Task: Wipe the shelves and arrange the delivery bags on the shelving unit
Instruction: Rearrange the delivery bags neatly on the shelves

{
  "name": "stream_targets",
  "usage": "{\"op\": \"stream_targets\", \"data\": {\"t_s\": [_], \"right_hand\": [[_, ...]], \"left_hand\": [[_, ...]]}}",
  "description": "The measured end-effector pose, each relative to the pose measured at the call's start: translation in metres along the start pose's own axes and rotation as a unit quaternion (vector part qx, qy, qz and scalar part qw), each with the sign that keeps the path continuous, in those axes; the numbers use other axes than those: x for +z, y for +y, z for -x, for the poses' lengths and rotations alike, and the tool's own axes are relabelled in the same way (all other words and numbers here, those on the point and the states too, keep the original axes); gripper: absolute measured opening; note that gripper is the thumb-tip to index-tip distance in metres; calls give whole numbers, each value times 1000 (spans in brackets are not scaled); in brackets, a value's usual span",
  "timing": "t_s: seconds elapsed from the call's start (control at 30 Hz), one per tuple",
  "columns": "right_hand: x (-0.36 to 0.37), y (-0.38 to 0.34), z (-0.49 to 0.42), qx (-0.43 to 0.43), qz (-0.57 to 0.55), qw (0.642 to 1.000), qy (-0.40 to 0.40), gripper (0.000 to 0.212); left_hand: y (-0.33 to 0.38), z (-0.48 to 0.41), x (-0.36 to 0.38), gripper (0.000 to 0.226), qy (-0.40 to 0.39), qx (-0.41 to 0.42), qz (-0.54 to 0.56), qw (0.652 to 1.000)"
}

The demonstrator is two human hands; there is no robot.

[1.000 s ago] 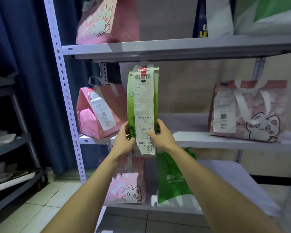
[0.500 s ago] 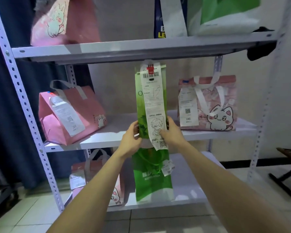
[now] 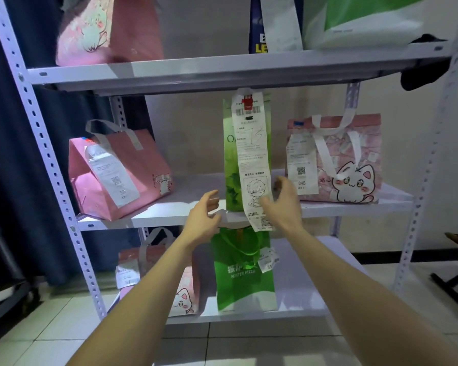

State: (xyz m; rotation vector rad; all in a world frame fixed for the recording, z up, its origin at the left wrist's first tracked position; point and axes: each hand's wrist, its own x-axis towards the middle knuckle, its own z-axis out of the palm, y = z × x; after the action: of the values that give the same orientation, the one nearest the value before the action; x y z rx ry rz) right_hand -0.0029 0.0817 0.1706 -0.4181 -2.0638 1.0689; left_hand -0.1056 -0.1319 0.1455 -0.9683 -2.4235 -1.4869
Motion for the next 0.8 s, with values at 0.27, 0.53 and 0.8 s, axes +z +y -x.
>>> {"op": "stream_targets", "data": {"t_s": [0.27,0.53,0.8], "right_hand": [[47,-78,24,-179,-44,980,80,18],[124,-83,48,-179,-24,977,-112,17],[65,-67,39,-159,-19,984,-72,18]], "left_hand": [[-32,30,-80,51,63,-47,9,997],[-61,57,-144,49,97,-78,-34,992],[4,30,-100,23,81,-13,47,996]]}}
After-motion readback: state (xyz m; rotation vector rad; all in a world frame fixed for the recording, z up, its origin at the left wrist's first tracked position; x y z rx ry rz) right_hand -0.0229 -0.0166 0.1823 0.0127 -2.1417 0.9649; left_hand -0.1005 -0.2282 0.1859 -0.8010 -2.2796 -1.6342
